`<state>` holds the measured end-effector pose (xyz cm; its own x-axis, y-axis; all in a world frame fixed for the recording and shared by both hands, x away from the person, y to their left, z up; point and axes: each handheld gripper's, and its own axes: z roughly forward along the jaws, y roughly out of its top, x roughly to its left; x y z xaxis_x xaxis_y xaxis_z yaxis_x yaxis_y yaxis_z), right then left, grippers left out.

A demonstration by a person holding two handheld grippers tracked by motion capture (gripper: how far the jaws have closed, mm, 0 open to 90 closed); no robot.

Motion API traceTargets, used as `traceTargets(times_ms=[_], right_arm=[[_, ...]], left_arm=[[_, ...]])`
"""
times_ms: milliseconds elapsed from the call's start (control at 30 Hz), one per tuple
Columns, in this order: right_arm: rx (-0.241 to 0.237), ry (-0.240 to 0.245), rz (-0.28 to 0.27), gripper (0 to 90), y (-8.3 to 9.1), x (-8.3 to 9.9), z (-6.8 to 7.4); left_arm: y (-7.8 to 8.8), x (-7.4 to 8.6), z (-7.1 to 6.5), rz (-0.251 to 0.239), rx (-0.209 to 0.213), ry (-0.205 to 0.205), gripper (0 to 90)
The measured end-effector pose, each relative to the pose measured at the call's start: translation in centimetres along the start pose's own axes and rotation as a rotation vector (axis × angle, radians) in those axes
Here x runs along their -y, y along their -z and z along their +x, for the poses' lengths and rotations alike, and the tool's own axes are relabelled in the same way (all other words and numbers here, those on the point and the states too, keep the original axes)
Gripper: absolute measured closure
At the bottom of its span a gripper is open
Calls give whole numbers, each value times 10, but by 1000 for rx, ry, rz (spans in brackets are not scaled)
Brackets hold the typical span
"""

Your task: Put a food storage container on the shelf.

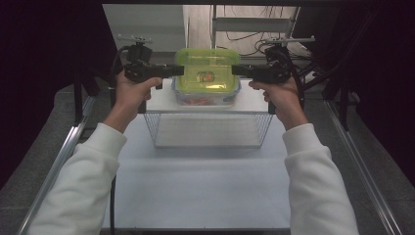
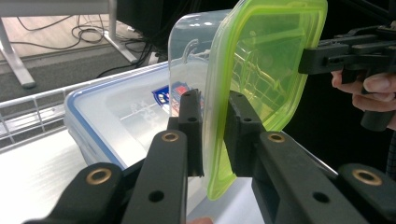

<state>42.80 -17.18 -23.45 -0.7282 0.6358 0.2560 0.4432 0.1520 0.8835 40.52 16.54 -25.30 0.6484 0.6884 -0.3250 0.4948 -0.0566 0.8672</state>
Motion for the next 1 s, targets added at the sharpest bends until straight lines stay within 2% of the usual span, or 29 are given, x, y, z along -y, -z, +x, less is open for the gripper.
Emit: traceTargets(times_ms=[200,333,467,567,667,833,1000], right_arm=[[0,-30,21,796,-12,-4,-9],[9,-48,47,795,-20,-4,-15],[-2,-68,41,791,-23,-5,-20],[-3,-74,36,785,-25,-6,-23],[-10,-94,24,780,-28,-7,-26],[-4,-106,15,763,-32,-6,-30],[0,-131,4,747,-36,-6,-33]], left_arm=[[-9,-1,14,22,3,39,790],[-13,-1,17,25,-13,51,794],[-15,-2,20,19,-14,59,793],[-19,-3,23,22,-6,82,779],[-22,-3,23,16,-16,98,744],[-25,-4,27,-2,-17,137,744],[-28,-7,32,0,-9,169,732]])
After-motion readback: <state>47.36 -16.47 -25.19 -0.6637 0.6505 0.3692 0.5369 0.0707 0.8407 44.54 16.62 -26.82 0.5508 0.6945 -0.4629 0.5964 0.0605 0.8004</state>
